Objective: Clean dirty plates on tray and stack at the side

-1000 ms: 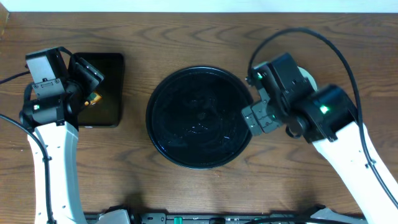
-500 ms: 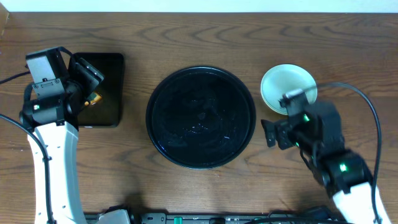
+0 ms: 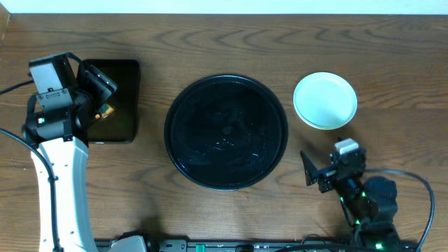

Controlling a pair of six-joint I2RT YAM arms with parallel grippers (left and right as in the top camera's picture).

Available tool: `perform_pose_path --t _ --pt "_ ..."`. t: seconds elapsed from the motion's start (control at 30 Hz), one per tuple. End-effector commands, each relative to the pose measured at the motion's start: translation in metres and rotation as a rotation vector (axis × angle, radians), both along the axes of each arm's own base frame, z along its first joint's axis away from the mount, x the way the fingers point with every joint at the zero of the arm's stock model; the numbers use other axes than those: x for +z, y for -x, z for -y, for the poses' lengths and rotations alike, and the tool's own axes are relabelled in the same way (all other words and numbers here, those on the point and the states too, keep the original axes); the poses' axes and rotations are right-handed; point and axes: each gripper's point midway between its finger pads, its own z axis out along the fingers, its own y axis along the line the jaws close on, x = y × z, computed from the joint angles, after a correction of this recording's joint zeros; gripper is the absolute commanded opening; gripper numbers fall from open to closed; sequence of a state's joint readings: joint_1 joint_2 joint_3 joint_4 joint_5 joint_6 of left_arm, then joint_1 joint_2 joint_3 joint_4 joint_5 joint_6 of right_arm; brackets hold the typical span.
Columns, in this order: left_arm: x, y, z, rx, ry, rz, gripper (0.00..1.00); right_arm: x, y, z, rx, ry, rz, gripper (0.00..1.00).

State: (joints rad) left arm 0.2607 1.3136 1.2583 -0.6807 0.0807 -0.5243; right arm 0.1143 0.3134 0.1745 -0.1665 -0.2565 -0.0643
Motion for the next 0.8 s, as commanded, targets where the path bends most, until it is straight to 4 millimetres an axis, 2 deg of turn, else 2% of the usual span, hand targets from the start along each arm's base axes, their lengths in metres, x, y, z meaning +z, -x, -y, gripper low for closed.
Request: perform_pose_path --t 0.0,0.3,0.53,0.77 --pt "0.003 -0.001 0.000 0.001 0.006 0.008 0.78 -0.004 0.003 0.001 0.014 -0.004 0.041 0.99" --pt "0.003 -0.001 0.000 0.001 0.006 0.008 0.78 0.000 -0.001 0.016 -0.052 -0.006 0.185 0.99" --pt "0.003 -0.001 0.000 0.001 0.006 0.008 0.78 0.023 0.000 0.035 -0.145 0.004 0.294 0.99" --pt "0.003 -0.001 0.000 0.001 0.006 0.008 0.78 0.011 -0.003 0.058 -0.277 0.031 0.245 0.99"
